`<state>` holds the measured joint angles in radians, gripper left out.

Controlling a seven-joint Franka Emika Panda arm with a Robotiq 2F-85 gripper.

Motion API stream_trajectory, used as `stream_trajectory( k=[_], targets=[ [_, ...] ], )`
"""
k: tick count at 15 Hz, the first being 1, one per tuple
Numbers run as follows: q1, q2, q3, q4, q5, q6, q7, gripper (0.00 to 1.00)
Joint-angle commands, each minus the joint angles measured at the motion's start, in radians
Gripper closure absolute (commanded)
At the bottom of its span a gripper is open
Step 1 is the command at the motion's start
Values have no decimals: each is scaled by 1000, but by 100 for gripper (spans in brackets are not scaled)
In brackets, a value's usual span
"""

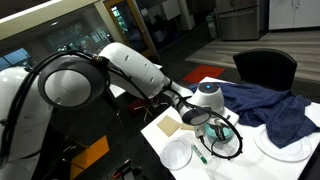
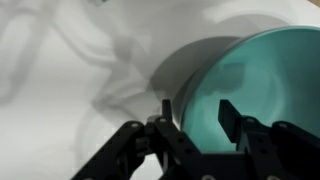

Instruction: Move the green bowl to the right

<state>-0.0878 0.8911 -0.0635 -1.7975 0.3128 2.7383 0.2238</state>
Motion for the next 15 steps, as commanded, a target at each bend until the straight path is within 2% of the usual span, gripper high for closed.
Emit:
stream_trajectory(
  k=[1,4,11,15],
  targets=[
    [-15,23,14,31,-3,9,14,78],
    [-18,39,15,49,-5,-3,13,99],
    [-27,-7,-1,-14,13,11,34,99],
    [-66,-36,1,-62,43,10,45,99]
  ],
)
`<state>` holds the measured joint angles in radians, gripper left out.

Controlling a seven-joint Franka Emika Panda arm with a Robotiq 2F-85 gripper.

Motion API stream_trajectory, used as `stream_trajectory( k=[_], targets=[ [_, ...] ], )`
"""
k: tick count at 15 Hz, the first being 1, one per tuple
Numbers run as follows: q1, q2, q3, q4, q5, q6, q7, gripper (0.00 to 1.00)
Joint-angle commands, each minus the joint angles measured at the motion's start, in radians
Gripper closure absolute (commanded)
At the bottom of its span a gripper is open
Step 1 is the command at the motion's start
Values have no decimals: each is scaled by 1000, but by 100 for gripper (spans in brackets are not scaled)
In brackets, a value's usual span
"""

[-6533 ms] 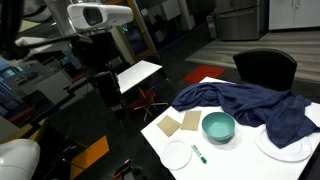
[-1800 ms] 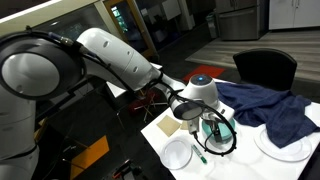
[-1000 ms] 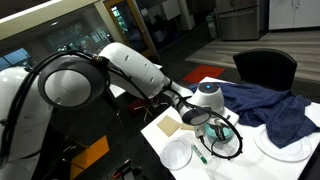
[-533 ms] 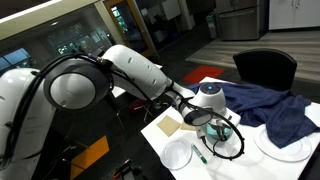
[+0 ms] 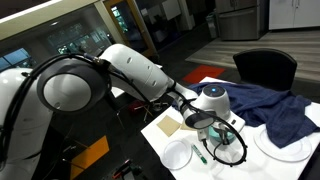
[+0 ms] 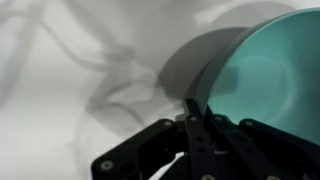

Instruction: Move the green bowl to the right

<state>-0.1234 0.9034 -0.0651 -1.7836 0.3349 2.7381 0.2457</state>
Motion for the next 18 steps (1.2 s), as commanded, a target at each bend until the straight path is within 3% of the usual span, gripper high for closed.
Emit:
stream_trajectory(
  k=[1,12,18],
  targets=[
    [-42,-54,5,-87,32,11,23,99],
    [-169,-124,27,-234,203,15,27,99],
    [-180,-171,11,-324,317,37,39,99]
  ],
)
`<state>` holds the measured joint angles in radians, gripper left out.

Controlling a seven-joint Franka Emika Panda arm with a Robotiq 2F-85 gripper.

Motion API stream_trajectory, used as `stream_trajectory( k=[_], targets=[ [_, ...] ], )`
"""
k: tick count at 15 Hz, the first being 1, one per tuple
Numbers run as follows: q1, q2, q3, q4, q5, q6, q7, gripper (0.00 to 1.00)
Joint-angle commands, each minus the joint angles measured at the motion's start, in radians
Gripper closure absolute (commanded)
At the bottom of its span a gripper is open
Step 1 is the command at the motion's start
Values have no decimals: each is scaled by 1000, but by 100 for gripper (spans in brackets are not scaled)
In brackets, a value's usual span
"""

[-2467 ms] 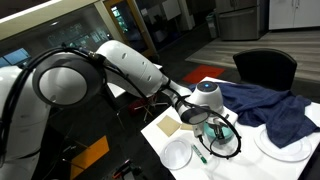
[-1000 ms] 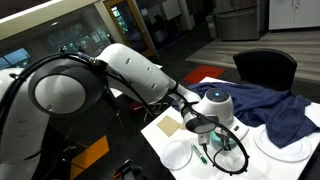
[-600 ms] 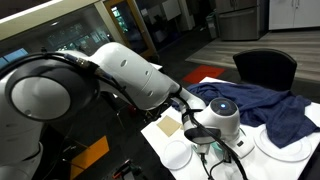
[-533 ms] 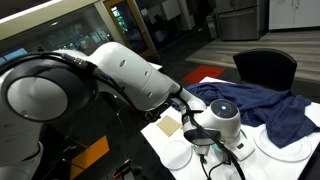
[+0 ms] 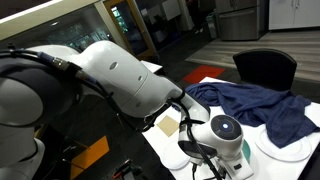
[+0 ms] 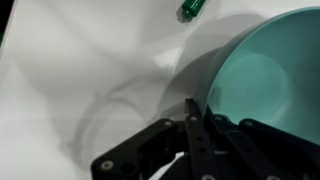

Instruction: Move the green bowl to the right

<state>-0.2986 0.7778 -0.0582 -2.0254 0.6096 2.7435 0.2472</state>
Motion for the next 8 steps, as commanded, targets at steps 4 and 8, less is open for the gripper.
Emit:
stream_trajectory(
  k=[4,8],
  targets=[
    [7,-82,-2,-150,112,62,42,69],
    [27,-127,0,-227,154,113,29,40]
  ],
)
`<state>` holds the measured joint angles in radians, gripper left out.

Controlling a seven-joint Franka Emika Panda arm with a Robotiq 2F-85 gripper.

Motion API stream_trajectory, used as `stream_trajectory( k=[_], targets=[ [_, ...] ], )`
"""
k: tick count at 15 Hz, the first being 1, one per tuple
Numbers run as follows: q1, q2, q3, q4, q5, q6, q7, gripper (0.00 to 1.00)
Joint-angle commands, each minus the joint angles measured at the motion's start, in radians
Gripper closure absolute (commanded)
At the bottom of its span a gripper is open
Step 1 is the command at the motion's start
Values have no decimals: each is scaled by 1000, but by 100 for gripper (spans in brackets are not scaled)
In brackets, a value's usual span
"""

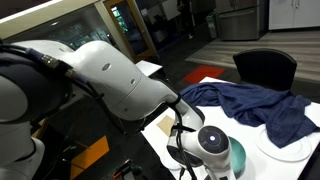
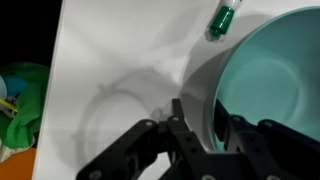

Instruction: Move the green bowl to the right

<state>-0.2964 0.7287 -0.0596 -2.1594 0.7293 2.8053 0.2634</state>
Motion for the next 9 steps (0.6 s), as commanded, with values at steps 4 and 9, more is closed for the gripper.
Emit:
stream_trajectory(
  k=[4,9],
  targets=[
    [68,-160,-8,-178,29,129,16,10],
    [150,-303,-42,-308,1,207,11,0]
  ],
)
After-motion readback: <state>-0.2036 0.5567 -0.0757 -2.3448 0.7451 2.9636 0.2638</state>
